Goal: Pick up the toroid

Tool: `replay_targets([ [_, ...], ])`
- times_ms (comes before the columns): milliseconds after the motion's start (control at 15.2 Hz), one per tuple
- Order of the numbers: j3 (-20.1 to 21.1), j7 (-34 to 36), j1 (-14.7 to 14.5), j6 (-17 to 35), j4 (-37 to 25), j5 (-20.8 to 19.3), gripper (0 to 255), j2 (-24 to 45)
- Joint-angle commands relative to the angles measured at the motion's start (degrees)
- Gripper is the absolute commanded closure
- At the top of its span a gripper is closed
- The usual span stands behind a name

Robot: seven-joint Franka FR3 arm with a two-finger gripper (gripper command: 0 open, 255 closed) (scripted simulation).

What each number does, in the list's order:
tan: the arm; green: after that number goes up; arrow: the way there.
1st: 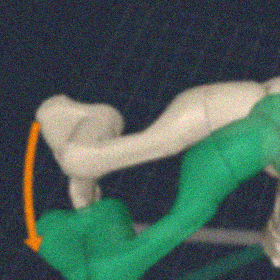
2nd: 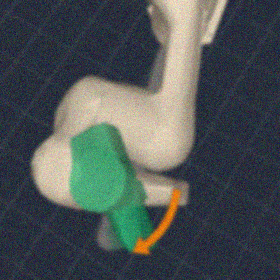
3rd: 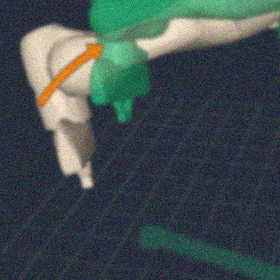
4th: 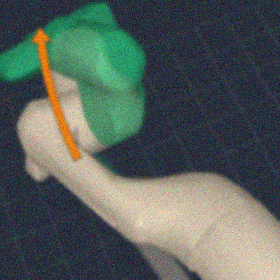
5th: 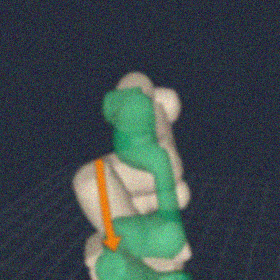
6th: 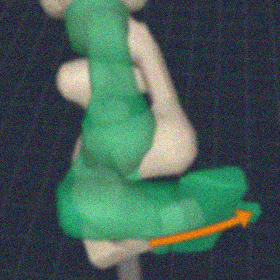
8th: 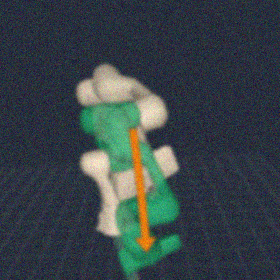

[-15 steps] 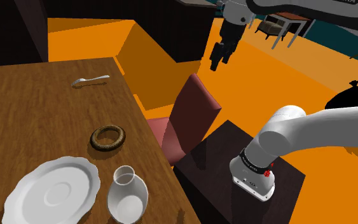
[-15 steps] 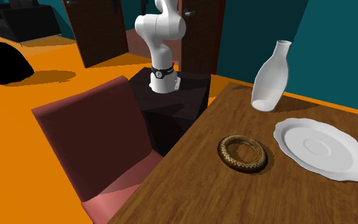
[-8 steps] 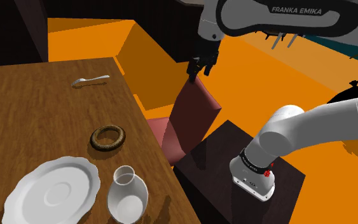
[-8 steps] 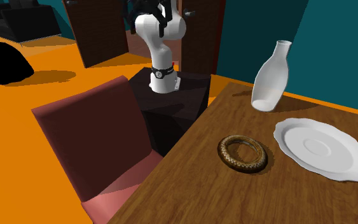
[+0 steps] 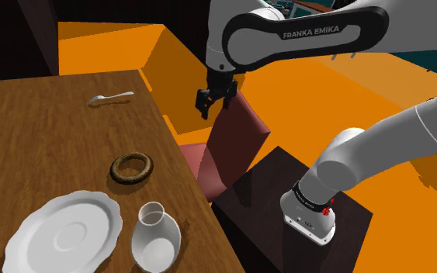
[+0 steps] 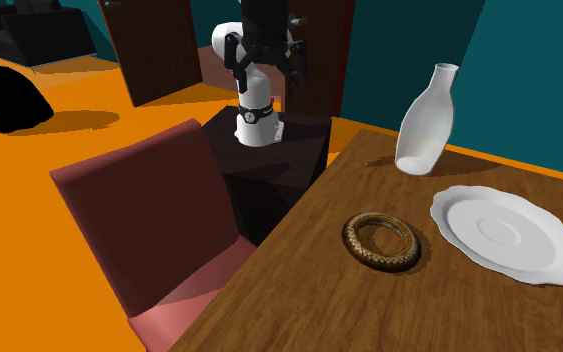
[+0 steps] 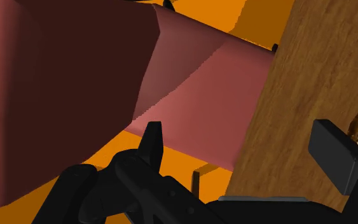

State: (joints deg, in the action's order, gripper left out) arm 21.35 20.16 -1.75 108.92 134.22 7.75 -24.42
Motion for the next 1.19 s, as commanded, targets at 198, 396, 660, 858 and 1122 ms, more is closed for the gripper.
replay_targets([
  [198,5.4,8.6,0.0,4.9,-4.2,-1.3,0,9.9],
  [396,8.1,13.9,-0.1,7.5,-7.5,-3.6,0,16.8],
  [660,10.4,21.5,-1.0,10.1,-12.9,-8.3,0,26.6],
  [858,10.9,27.1,-2.8,11.1,-17.9,-12.3,0,34.3],
  [1122,10.0,33.4,-6.5,11.3,-25.8,-17.3,0,44.3],
])
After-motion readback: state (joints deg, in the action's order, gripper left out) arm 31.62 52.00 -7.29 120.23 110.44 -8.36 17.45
